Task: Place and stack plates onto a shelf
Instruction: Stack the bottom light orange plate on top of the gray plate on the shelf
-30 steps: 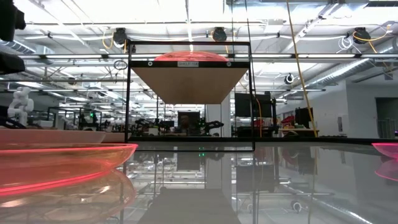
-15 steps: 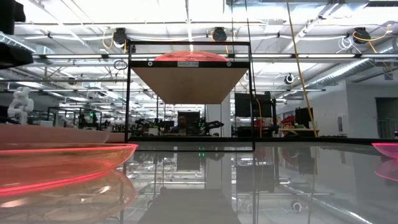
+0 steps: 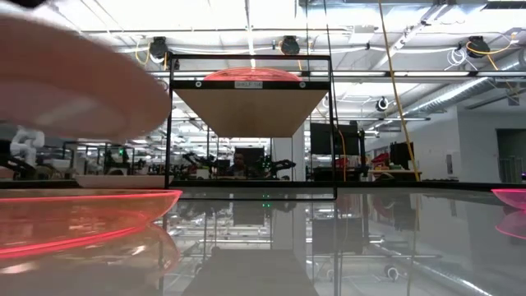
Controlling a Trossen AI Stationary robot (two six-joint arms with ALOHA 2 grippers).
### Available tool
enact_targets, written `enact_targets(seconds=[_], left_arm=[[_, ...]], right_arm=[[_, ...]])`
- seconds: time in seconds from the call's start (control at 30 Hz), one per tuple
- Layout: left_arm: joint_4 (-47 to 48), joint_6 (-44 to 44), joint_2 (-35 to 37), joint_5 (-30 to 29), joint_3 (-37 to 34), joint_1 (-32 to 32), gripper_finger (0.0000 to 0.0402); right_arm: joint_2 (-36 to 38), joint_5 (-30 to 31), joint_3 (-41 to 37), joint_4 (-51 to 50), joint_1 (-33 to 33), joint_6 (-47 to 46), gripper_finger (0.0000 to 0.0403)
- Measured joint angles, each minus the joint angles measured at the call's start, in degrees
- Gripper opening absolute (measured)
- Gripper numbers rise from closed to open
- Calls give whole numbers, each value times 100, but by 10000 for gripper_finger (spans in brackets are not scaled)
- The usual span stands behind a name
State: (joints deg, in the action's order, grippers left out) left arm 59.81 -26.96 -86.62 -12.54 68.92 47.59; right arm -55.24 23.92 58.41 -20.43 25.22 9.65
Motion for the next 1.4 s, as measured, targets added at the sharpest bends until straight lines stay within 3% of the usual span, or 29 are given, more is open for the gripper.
enact_targets(seconds=[0.37,0.63,0.77,1.4], left_arm=[[121,2076,236,-132,868,0,11],[125,3320,237,-415,1106,-139,11],[127,3736,237,-548,1108,-285,11],[2,4857,235,-764,1108,-1128,11]], right_arm=[[-196,-17,0,163,0,25,215],[-455,-203,-1,524,2,191,215],[-643,-473,0,932,0,296,215],[-1300,-468,3,1757,2,304,215]])
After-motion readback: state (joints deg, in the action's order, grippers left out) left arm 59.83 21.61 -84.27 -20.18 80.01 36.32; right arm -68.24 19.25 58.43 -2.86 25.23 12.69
